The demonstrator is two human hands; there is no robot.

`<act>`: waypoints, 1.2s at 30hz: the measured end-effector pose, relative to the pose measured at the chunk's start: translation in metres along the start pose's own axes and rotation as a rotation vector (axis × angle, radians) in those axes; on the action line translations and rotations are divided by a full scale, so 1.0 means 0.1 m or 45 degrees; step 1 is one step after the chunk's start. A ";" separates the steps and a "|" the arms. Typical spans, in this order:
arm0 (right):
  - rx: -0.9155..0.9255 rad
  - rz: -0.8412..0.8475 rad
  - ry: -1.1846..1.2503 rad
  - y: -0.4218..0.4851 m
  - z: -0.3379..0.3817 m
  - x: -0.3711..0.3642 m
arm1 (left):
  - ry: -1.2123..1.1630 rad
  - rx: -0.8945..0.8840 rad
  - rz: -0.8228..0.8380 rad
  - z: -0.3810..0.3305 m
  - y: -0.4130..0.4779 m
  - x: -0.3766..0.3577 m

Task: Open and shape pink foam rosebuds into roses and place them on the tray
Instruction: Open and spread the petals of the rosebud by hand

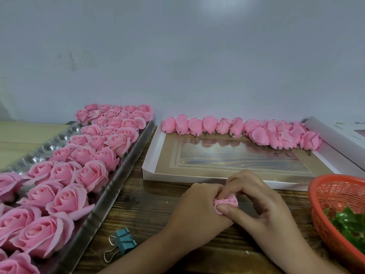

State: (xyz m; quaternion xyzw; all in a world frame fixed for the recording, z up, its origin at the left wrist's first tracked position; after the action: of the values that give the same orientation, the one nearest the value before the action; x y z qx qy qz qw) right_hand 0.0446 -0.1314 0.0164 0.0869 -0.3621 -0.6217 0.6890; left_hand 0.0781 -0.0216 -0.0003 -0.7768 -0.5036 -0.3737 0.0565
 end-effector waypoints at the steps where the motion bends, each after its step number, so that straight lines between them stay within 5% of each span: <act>1: 0.004 -0.015 -0.020 -0.01 0.01 0.00 | 0.050 0.004 -0.024 -0.01 0.00 0.01; 5: -0.008 -0.053 -0.050 -0.02 0.01 0.00 | 0.430 -0.014 -0.205 -0.06 -0.06 0.06; 9: 0.011 -0.031 -0.074 -0.01 0.01 -0.01 | 0.482 -0.054 -0.269 -0.06 -0.08 0.07; 18: 0.042 -0.020 -0.065 0.00 0.02 0.01 | -0.015 -0.004 0.002 0.04 0.01 -0.02; 25: -0.097 -0.071 -0.029 -0.02 -0.06 0.00 | 0.477 -0.094 -0.222 -0.05 -0.02 0.05; 31: -0.017 -0.054 -0.056 -0.02 -0.03 0.00 | 0.353 -0.042 -0.189 0.01 0.00 0.03; 36: 0.064 -0.032 -0.041 0.00 0.00 0.02 | -0.077 -0.009 -0.024 0.00 0.01 -0.02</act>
State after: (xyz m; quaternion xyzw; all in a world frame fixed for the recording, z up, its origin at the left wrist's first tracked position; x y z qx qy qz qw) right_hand 0.0445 -0.1336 0.0168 0.0986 -0.3873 -0.6223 0.6730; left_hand 0.0780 -0.0238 -0.0014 -0.7831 -0.5113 -0.3522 0.0350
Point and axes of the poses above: each hand's wrist, its own y-axis towards the middle knuckle, its own x-axis out of the back of the hand, z = x × y, the point moved 5 cm from there along y, towards the middle knuckle, and after that the axes turned 3 degrees about y, right-handed, at the moved point
